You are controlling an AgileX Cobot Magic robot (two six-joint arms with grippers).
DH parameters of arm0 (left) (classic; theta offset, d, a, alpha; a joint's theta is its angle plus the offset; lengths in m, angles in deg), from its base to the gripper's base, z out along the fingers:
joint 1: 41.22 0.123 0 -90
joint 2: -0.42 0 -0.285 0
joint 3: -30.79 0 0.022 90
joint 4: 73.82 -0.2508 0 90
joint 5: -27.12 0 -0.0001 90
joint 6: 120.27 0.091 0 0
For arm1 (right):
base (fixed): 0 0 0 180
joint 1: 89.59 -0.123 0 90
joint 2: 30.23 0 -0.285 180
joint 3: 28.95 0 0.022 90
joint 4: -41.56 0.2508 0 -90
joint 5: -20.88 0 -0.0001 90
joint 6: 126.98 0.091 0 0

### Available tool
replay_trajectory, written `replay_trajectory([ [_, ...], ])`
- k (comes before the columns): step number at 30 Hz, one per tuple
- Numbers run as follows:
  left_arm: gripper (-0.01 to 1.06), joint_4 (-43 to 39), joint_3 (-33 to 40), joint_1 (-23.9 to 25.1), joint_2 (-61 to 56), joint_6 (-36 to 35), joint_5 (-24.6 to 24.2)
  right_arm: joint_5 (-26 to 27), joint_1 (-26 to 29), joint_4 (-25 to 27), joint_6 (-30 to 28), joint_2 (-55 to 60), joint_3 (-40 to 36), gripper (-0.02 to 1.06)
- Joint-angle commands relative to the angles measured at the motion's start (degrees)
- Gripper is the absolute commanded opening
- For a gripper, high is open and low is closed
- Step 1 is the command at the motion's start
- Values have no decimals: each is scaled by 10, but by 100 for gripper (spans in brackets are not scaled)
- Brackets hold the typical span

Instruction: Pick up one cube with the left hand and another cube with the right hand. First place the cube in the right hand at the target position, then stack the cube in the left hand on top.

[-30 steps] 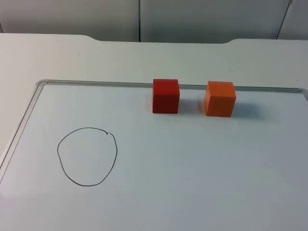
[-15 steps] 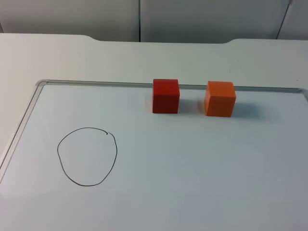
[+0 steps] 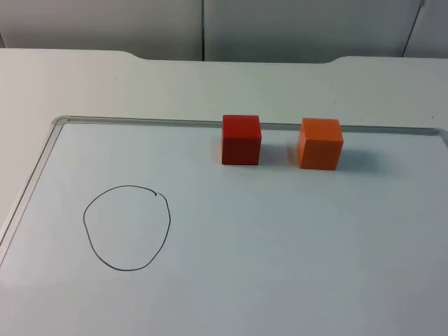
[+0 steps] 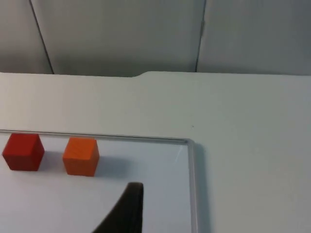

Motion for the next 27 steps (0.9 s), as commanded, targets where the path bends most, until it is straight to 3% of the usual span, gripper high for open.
replay_trajectory([
  [1,105,2,-3,3,0,-2,6,8,4,32,-21,50,36,103],
  [5,105,4,-3,3,0,-2,6,3,4,96,-56,125,89,103],
  [7,105,4,-3,3,0,-2,6,-24,4,135,-67,175,123,103],
  [12,105,14,-2,3,0,-2,6,-49,2,170,-84,278,159,102],
  [20,105,15,-2,3,0,-2,6,-1,-73,169,-84,395,170,102],
  [23,105,16,-2,3,0,-2,3,31,-141,132,-59,443,172,102],
  [27,105,18,-2,3,0,-2,0,52,-192,83,-16,478,184,101],
])
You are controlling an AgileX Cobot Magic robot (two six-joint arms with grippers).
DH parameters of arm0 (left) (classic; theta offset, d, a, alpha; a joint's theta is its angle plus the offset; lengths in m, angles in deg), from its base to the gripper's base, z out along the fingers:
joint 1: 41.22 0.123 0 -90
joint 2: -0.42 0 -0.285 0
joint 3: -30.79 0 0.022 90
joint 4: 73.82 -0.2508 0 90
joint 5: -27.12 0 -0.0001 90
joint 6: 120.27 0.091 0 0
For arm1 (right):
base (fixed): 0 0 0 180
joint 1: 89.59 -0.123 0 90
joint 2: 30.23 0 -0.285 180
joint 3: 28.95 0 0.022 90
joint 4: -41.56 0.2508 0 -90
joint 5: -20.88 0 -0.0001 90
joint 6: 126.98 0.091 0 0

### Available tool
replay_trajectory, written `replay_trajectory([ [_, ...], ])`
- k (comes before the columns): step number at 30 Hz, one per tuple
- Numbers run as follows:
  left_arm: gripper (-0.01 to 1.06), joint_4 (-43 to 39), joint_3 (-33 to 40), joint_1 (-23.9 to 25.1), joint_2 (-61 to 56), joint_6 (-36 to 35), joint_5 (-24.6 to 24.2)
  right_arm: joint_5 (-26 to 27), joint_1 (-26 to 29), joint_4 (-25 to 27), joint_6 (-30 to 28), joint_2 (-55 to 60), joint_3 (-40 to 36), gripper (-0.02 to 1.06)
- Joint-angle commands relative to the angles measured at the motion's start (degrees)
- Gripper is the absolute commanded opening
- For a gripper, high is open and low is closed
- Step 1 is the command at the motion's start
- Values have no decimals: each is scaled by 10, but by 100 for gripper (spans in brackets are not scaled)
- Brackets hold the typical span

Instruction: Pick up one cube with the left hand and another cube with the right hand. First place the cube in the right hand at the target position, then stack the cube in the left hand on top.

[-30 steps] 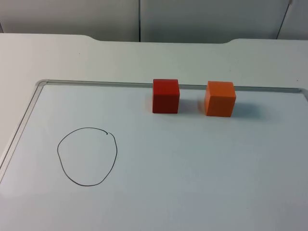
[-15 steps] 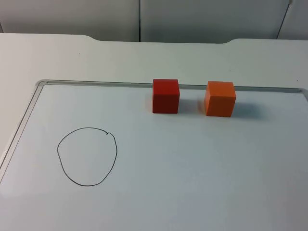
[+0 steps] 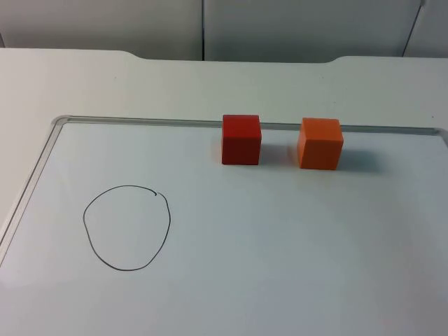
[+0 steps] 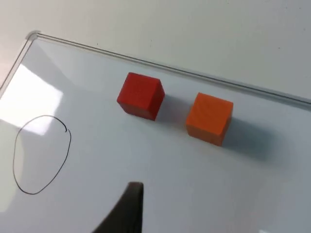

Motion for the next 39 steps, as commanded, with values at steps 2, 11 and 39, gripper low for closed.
replay_trajectory([
  [2,105,7,-2,3,0,-2,-1,22,-41,-47,44,26,15,101],
  [11,105,8,0,3,0,-2,-18,72,-101,-126,157,117,34,101],
  [39,105,9,11,3,0,-2,-25,150,-103,-166,320,358,93,98],
])
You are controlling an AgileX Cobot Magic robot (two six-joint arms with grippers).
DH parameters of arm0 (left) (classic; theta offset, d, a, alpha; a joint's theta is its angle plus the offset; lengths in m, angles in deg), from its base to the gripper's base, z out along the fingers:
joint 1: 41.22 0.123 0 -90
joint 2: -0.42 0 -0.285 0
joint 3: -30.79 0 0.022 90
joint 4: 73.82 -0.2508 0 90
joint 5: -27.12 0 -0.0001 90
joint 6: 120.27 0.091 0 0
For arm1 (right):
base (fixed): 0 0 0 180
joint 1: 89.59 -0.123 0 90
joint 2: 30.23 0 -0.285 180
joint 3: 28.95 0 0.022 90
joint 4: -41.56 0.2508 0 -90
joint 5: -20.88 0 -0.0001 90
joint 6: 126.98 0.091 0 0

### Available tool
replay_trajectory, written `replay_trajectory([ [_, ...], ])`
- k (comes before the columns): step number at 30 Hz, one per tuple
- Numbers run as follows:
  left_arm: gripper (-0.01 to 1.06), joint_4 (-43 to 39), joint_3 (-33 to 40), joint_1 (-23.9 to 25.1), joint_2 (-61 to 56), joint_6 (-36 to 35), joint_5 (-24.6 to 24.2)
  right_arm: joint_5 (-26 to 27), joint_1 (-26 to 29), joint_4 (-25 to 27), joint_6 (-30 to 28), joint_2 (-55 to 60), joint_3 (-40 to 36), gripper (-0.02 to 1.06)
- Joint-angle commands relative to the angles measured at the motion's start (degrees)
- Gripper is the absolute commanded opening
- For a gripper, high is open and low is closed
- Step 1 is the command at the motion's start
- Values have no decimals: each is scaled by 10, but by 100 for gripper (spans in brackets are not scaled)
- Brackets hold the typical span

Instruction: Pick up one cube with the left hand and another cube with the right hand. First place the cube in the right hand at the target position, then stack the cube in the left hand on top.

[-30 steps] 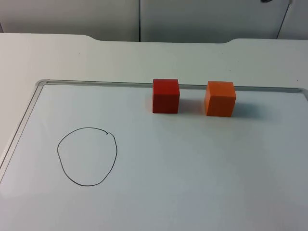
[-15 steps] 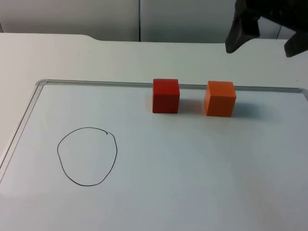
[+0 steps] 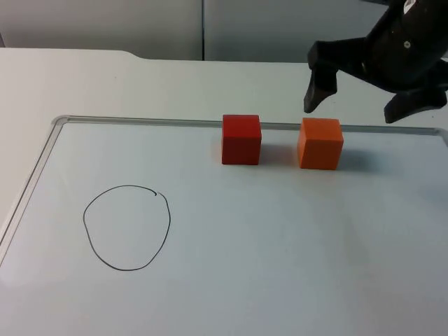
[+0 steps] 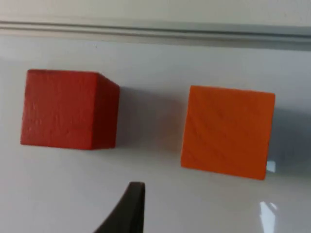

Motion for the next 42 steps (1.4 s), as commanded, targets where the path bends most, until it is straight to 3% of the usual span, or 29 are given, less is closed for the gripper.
replay_trajectory([
  [1,105,6,4,3,0,-2,0,-13,-4,-4,12,22,40,97],
  [12,105,6,4,3,0,-2,0,-27,-18,-18,30,86,82,95],
  [24,105,6,4,3,0,-2,0,-4,-21,-51,75,132,82,95],
  [31,105,6,4,3,0,-2,0,4,-21,-95,121,136,82,90],
  [38,105,6,4,3,0,-2,0,14,-21,-96,121,136,82,85],
  [42,105,6,4,3,0,-2,0,15,-21,-96,121,136,82,75],
])
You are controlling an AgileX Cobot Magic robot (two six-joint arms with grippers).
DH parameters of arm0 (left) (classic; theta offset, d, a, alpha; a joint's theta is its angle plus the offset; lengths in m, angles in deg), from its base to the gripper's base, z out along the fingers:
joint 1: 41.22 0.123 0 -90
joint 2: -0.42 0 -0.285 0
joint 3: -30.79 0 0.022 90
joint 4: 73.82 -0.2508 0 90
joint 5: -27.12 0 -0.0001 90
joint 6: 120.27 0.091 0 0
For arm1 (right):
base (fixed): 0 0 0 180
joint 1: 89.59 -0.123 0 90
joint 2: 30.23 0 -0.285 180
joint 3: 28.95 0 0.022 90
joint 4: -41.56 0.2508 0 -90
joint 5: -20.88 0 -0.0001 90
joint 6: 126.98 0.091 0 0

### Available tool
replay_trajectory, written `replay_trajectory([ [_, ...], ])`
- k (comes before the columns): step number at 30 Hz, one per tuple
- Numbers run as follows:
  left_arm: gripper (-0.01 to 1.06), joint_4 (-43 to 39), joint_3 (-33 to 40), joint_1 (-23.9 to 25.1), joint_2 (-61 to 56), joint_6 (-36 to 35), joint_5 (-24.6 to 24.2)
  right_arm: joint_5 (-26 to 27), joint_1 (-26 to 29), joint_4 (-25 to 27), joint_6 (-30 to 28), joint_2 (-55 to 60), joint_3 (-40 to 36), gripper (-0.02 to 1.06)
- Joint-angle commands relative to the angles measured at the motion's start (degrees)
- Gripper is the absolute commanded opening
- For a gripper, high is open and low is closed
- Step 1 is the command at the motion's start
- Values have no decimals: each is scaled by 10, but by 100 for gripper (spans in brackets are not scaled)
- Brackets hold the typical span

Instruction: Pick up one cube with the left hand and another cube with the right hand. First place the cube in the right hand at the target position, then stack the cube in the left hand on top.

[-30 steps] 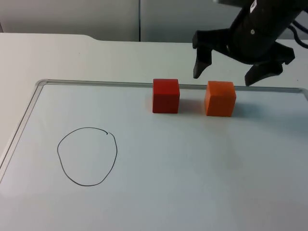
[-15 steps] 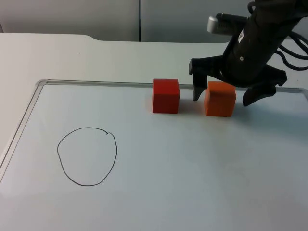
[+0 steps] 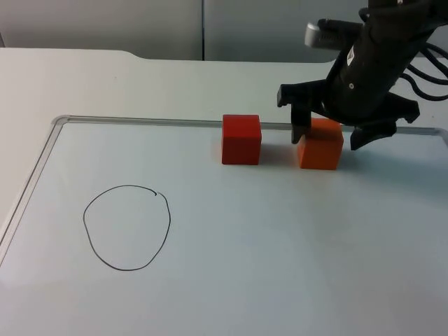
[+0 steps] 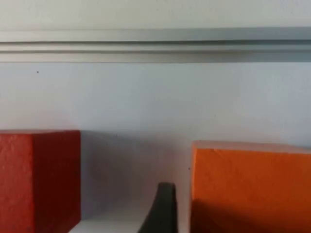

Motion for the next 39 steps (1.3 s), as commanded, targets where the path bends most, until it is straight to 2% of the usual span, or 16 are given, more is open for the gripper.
replay_trajectory([
  [1,105,6,4,3,0,-2,0,6,-3,-5,4,-1,4,70],
  [2,105,6,4,3,0,-2,0,6,-3,-4,4,-1,4,63],
  [5,105,6,4,3,0,-2,0,9,-3,-4,9,-1,4,57],
  [9,105,6,4,3,0,-2,0,16,-3,-5,12,-1,4,41],
  [10,105,6,4,3,0,-2,0,16,-3,-5,12,-1,4,41],
  [13,105,6,4,3,0,-2,0,21,-3,-5,12,-1,4,18],
  [14,105,6,4,3,0,-2,0,21,-3,-5,12,-1,4,18],
  [15,105,6,4,3,0,-2,0,21,-3,-5,12,-1,4,6],
  [16,105,6,4,3,0,-2,0,21,-3,-5,10,-1,4,-1],
  [23,105,6,4,3,0,-2,0,25,-3,-5,5,-12,5,0],
  [26,105,6,4,3,0,-2,0,18,-3,-8,-22,-44,16,0],
  [39,105,6,4,3,0,-2,0,22,-3,-109,-31,-262,41,0],
])
